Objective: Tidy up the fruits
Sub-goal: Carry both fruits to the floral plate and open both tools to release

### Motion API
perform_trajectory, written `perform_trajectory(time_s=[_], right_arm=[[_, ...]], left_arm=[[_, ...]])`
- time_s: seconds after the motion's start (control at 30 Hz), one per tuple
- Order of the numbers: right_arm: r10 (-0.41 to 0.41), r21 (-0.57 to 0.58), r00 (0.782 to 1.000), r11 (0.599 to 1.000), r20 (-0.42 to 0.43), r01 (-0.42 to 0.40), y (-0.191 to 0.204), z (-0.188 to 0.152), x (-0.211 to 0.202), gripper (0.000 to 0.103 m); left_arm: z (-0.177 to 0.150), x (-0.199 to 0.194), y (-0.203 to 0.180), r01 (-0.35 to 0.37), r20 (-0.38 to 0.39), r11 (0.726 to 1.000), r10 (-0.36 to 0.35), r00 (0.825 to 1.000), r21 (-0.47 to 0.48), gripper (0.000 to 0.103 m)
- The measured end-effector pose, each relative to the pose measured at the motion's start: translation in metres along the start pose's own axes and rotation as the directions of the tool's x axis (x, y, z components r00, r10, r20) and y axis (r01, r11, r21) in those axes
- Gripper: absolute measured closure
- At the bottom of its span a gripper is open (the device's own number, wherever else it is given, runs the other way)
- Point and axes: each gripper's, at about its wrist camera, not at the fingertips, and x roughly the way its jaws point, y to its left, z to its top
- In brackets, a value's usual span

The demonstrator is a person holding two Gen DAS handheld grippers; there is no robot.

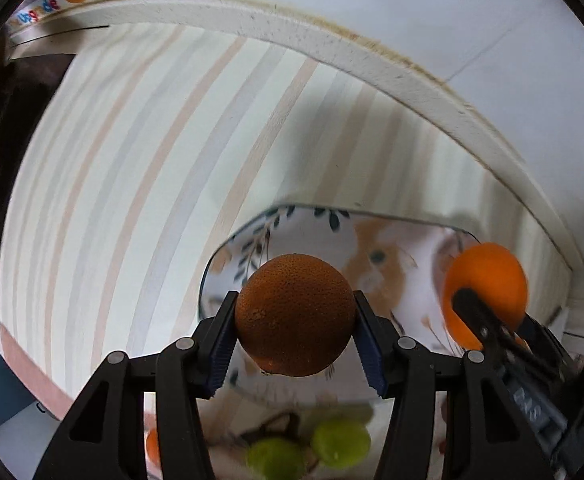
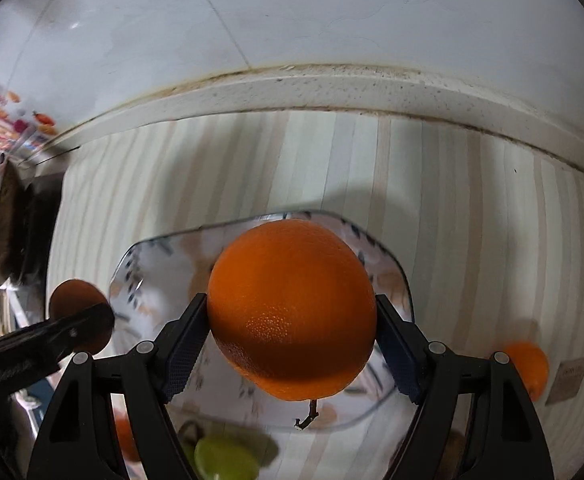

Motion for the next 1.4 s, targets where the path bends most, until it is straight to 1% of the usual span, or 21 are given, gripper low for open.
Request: perform_trajectory(time_s=[0.1,0.17,0.2,0.27,0.37,0.53,0.6,0.63,0.67,0.73,0.77,0.87,0.93,1.0,1.07,1.1,1.13,1.17,1.3,1.4], right_arm=[[-0.019,0.000,1.000,1.000,0.012,0.019,0.002,-0.002,0.010,0.021],[-0.013,0.018,1.000,1.000,0.005,0.013,-0.002,-0.004,0.017,0.021],[-0.008,0.023,1.000,1.000,0.023,0.008,-0.004,-0.005,0.015,0.021],[0.001,0.031,1.000,1.000,0.028,-0.002,-0.005,-0.001,0.016,0.021],[0.014,0.044,1.000,0.999,0.026,-0.016,-0.008,0.001,0.020,0.020],[0.031,0.070,1.000,0.997,-0.003,-0.031,-0.010,0.006,0.023,0.020],[0.040,0.080,0.999,0.996,-0.012,-0.039,-0.010,0.007,0.024,0.017],[0.046,0.085,0.999,0.995,-0.008,-0.045,-0.010,0.007,0.022,0.010],[0.040,0.085,0.999,0.996,-0.001,-0.039,-0.010,0.007,0.018,0.007],[0.034,0.075,0.999,0.997,0.018,-0.035,-0.008,0.008,0.008,0.007],[0.033,0.074,0.999,0.997,0.022,-0.034,-0.007,0.009,0.004,0.007],[0.034,0.064,0.999,0.997,0.030,-0.036,-0.005,0.007,-0.012,0.007],[0.025,0.044,0.999,0.999,0.022,-0.026,-0.001,0.002,-0.021,0.006],[0.008,0.021,1.000,1.000,0.008,-0.008,0.003,-0.008,-0.029,0.006],[0.000,0.004,1.000,1.000,0.000,0.000,0.006,-0.016,-0.035,0.006],[-0.003,-0.006,1.000,1.000,-0.005,0.003,0.007,-0.021,-0.038,0.006],[-0.005,-0.015,1.000,1.000,-0.008,0.004,0.008,-0.027,-0.043,0.006],[-0.003,-0.020,1.000,1.000,-0.010,0.003,0.008,-0.031,-0.046,0.006],[-0.006,-0.039,1.000,0.999,0.001,0.006,0.009,-0.051,-0.065,0.006],[-0.010,-0.043,1.000,0.999,0.026,0.011,0.009,-0.063,-0.082,0.007]], left_arm=[[0.006,0.015,-0.001,-0.028,-0.021,1.000,0.028,0.999,0.010,0.052],[0.006,0.023,-0.001,-0.039,-0.033,0.999,0.040,0.999,0.014,0.052],[0.005,0.027,0.000,-0.046,-0.038,0.999,0.047,0.998,0.016,0.052],[0.003,0.031,0.003,-0.056,-0.042,0.998,0.056,0.998,0.013,0.052],[0.000,0.034,0.007,-0.049,-0.042,0.999,0.049,0.998,0.009,0.051],[-0.008,0.032,0.008,-0.074,-0.041,0.997,0.075,0.996,0.014,0.051],[-0.009,0.031,0.012,-0.067,-0.045,0.998,0.067,0.997,-0.004,0.051],[-0.009,0.029,0.013,-0.059,-0.041,0.998,0.058,0.997,-0.013,0.049],[-0.010,0.024,0.016,-0.045,-0.030,0.999,0.045,0.999,-0.019,0.045],[-0.011,0.014,0.020,-0.036,-0.011,0.999,0.036,0.999,-0.026,0.022],[-0.012,0.008,0.023,-0.034,0.000,0.999,0.034,0.999,-0.030,0.019],[-0.021,-0.013,0.031,-0.026,0.034,0.999,0.027,0.999,-0.035,0.019],[-0.032,-0.028,0.034,-0.035,0.061,0.999,0.036,0.997,-0.021,0.019],[-0.044,-0.043,0.036,-0.066,0.085,0.998,0.067,0.994,-0.013,0.019],[-0.043,-0.050,0.029,-0.092,0.097,0.996,0.092,0.991,-0.009,0.019],[-0.052,-0.056,0.030,-0.107,0.103,0.994,0.108,0.989,-0.007,0.019],[-0.044,-0.053,0.024,-0.114,0.105,0.994,0.113,0.988,-0.004,0.019],[-0.049,-0.055,0.024,-0.119,0.111,0.993,0.118,0.987,0.000,0.019],[-0.081,-0.069,0.021,-0.146,0.149,0.989,0.142,0.979,0.017,0.019],[-0.099,-0.081,0.017,-0.150,0.182,0.988,0.144,0.973,0.020,0.019]])
